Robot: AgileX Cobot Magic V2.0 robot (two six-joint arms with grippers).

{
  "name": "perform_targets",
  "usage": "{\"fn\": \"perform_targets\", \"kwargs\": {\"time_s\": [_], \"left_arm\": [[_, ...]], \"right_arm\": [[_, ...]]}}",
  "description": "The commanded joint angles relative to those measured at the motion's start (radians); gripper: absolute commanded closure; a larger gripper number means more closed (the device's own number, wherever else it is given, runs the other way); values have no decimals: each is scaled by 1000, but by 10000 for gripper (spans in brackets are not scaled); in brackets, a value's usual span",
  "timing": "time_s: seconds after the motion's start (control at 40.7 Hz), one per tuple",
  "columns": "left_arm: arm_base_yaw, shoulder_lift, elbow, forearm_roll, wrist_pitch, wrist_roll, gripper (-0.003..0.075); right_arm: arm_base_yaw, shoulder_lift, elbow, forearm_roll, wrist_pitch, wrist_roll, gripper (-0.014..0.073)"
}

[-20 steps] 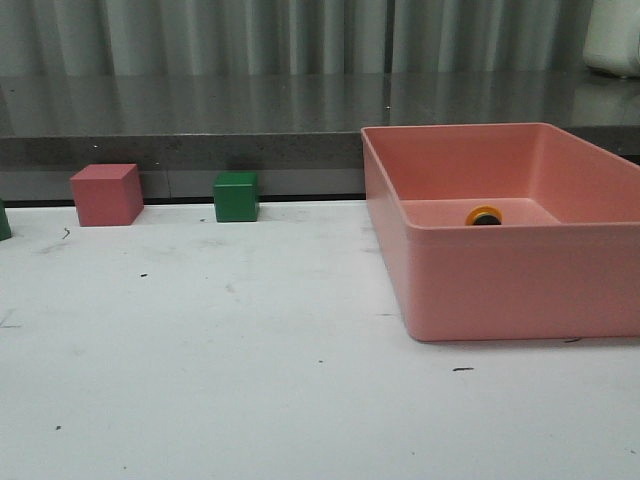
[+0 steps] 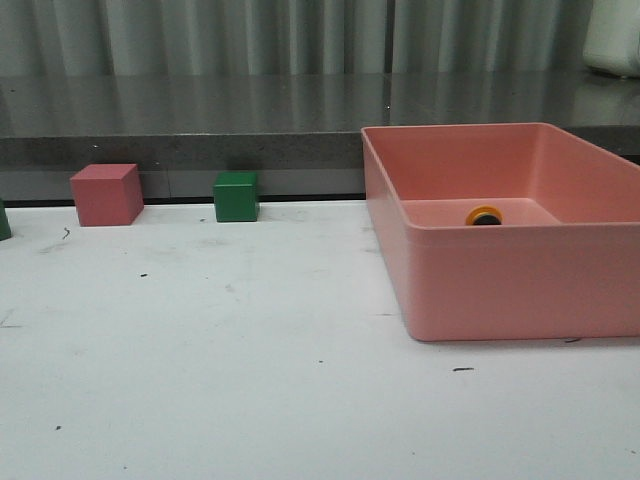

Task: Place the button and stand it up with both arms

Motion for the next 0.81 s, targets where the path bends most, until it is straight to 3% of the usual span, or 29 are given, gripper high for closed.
{"fn": "perform_targets", "kwargs": {"time_s": [0.0,0.565,0.664,0.787], "left_arm": [[2,-25,13,-10,-86,-7,740],[2,-25,13,-10,-99,-7,740],[2,-25,13,-10,-150,-7,740],[2,-25,13,-10,-312,-7,740]], "right_arm": [[-7,-20,-3,-12,-74,-8,662],[-7,-20,-3,-12,-89,-8,662],[-7,-20,-3,-12,-96,-8,662],[-7,-20,-3,-12,-145,-8,662]]}}
